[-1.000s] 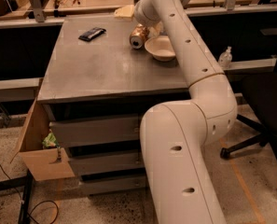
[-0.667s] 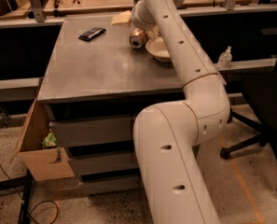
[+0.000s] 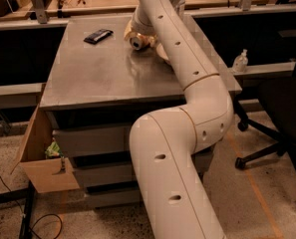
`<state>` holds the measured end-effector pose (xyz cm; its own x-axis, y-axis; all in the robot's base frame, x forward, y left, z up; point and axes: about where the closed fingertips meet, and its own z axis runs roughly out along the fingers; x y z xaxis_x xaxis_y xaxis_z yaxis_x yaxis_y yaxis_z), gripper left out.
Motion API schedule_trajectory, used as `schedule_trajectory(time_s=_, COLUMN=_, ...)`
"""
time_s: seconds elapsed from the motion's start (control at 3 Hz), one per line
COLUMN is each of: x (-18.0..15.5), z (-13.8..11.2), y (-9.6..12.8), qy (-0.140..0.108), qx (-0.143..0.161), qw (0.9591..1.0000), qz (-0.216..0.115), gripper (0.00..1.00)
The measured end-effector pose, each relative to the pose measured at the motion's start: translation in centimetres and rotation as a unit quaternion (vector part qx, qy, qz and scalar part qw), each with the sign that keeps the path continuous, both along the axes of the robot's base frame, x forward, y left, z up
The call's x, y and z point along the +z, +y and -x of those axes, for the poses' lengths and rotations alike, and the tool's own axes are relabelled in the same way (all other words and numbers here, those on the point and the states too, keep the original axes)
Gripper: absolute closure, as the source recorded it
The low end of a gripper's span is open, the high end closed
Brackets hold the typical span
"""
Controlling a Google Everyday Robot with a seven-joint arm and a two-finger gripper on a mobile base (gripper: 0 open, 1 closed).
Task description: Pick orange can
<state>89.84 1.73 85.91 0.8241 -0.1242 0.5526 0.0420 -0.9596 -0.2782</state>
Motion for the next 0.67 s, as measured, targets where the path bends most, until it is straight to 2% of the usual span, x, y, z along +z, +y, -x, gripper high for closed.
schedule_trajectory(time_s=0.33, x=-1.06, z=1.24, y=0.94, qy=0.031, qx=0.003, qw=0.9995, qz=0.009, gripper=0.73)
schedule_trajectory(time_s=0.67, x=-1.47, z=1.87, y=1.41, qy=0.046, qx=0.003, qw=0.9988, qz=0.012, gripper=0.96)
